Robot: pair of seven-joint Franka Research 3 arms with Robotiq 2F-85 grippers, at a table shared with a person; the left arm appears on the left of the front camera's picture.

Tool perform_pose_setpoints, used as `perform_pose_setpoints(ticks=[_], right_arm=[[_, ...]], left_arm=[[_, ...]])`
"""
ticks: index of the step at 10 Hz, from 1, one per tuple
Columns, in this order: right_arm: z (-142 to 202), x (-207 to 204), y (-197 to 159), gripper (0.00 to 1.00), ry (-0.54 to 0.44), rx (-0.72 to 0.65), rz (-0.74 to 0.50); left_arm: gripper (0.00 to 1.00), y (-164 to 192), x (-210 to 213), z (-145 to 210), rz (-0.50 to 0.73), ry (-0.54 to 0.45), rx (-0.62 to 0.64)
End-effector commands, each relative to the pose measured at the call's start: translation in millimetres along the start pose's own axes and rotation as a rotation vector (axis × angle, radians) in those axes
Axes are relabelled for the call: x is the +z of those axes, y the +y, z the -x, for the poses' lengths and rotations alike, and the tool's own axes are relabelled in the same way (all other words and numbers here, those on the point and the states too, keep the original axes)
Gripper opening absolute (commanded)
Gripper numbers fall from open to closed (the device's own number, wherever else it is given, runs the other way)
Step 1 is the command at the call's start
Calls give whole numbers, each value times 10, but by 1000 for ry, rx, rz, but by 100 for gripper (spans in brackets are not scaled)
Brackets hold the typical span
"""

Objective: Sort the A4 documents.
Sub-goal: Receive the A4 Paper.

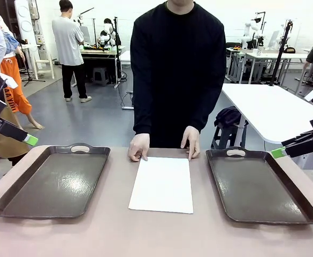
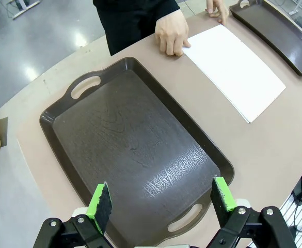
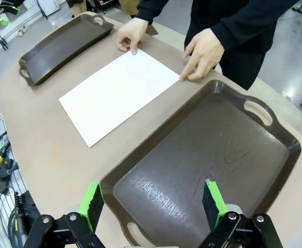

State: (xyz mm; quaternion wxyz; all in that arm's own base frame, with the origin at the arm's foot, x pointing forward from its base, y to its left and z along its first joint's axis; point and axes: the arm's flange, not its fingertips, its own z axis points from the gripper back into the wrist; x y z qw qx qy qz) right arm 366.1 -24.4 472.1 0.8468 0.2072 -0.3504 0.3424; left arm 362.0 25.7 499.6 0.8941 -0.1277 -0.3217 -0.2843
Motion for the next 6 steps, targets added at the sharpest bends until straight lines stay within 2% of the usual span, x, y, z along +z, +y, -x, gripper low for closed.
perform_pose_setpoints(ticks=[1,6], right_arm=[[2,-39,-33,100,-15,10,-15],[2,-39,-33,100,-15,10,-15]], left_arm=[[100,17,-9,11,7,-2,-2],[100,17,-9,11,7,-2,-2]])
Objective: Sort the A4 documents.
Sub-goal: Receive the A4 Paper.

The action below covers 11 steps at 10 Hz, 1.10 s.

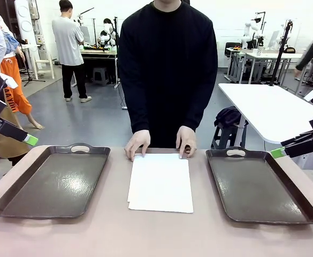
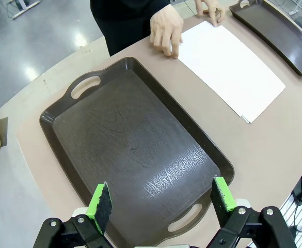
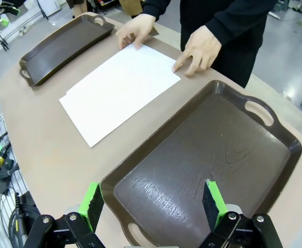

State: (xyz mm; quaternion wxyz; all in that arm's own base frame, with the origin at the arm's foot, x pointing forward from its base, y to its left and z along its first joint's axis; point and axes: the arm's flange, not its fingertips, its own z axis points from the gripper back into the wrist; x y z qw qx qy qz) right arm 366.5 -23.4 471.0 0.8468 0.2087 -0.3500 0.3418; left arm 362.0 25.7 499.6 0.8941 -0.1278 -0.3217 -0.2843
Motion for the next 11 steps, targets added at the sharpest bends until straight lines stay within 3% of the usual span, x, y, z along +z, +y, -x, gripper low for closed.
perform_pose_setpoints(ticks=[1,11], right_arm=[[0,-24,-36,100,-14,12,-13],[0,-24,-36,100,-14,12,-13]], left_arm=[[100,17,-9,11,7,-2,-2],[100,17,-9,11,7,-2,-2]])
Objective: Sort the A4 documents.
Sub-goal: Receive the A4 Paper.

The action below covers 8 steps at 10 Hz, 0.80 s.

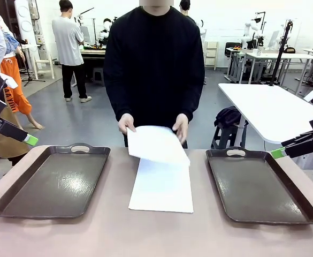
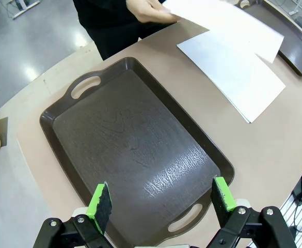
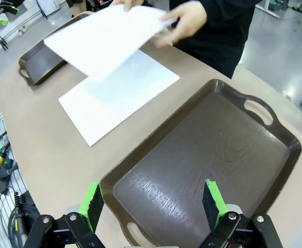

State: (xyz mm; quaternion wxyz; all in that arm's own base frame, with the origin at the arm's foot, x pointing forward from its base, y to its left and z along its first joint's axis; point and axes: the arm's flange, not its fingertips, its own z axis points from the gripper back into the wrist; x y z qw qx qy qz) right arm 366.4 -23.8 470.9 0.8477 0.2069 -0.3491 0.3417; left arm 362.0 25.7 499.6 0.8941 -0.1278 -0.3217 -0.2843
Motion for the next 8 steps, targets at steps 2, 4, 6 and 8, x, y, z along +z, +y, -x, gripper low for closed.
perform_pose_setpoints(ticks=[2,4,6,8], right_arm=[[-4,-26,-33,100,-17,12,-16],[-4,-26,-33,100,-17,12,-16],[-4,-26,-33,100,-17,12,-16],[-4,-26,-33,100,-17,12,-16]], left_arm=[[100,17,-9,11,7,-2,-2],[100,17,-9,11,7,-2,-2],[100,17,-9,11,7,-2,-2],[100,17,-9,11,7,-2,-2]])
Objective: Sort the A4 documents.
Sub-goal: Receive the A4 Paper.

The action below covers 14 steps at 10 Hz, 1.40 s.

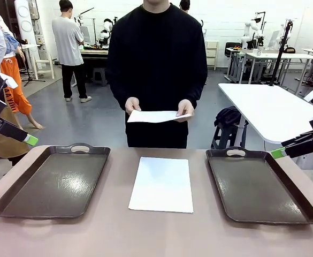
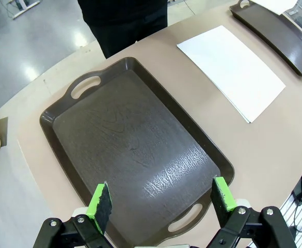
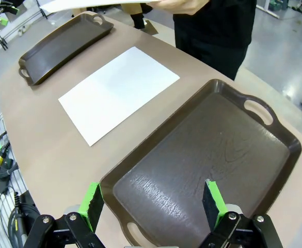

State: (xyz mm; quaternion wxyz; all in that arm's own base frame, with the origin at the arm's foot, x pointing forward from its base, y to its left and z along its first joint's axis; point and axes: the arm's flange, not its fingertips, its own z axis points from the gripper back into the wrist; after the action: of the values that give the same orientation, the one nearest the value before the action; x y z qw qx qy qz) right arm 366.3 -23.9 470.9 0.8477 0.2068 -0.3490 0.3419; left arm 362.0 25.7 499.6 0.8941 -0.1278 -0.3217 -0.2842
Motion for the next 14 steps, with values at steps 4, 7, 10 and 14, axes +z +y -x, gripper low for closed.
perform_pose_setpoints(ticks=[4,7,10,14], right_arm=[[-4,-27,-34,100,-18,12,-16],[-4,-27,-34,100,-18,12,-16],[-4,-27,-34,100,-18,12,-16],[-4,-27,-34,100,-18,12,-16]], left_arm=[[100,17,-9,11,7,-2,-2],[100,17,-9,11,7,-2,-2],[100,17,-9,11,7,-2,-2],[100,17,-9,11,7,-2,-2]])
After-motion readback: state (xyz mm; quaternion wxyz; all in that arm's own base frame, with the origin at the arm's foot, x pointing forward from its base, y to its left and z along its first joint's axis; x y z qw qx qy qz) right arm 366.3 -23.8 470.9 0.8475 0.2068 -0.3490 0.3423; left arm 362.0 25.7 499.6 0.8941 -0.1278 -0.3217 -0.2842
